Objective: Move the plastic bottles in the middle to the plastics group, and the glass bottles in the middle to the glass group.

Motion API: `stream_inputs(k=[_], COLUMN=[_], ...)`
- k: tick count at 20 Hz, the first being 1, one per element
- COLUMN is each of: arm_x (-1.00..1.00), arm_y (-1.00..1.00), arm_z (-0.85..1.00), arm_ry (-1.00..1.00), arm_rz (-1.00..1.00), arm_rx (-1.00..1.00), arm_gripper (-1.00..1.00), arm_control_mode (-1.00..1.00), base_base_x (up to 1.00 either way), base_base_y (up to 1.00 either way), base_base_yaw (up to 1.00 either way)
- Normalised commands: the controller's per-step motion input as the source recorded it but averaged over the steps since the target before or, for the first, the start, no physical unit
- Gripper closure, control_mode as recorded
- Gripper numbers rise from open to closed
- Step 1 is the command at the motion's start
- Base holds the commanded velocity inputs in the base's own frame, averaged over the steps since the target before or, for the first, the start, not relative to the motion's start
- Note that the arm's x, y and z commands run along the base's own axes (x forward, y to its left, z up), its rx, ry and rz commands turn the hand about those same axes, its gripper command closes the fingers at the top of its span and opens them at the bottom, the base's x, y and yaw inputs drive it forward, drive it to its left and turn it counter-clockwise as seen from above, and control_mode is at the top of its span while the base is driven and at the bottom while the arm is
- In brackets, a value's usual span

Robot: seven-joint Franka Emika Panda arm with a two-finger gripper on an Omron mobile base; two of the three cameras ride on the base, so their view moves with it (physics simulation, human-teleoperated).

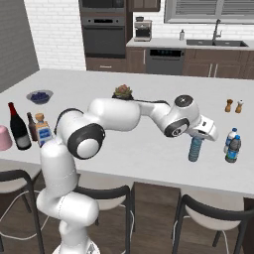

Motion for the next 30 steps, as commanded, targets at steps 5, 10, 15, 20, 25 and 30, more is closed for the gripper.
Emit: stream_inputs(k=[5,10,15,20,25,30], arm_x=[0.11,0.07,0.02,0.0,0.0,0.0], arm_y=[-0.35,-0.06,0.0,0.0,0.0,0.0], arm_z=[0.07,0.14,0.06,-0.04,-0.04,0.0], arm_ry=[-0.01,-0.05,-0.1,-0.1,-0.11,-0.02], arm_rz=[0.0,0.0,0.0,-0.01,-0.02,-0.11], arm_rx=[0.0,0.0,0.0,0.0,-0.02,-0.07], arm_gripper=[1.0,1.0,1.0,1.0,1.0,1.0], arm_control_mode=[-1.0,-1.0,-1.0,-1.0,-1.0,-1.0], base_base_x=[0.0,0.0,0.0,0.0,0.0,0.0], base_base_y=[0.0,0.0,0.0,0.0,0.0,0.0], base_base_yaw=[0.0,0.0,0.0,0.0,0.0,0.0])
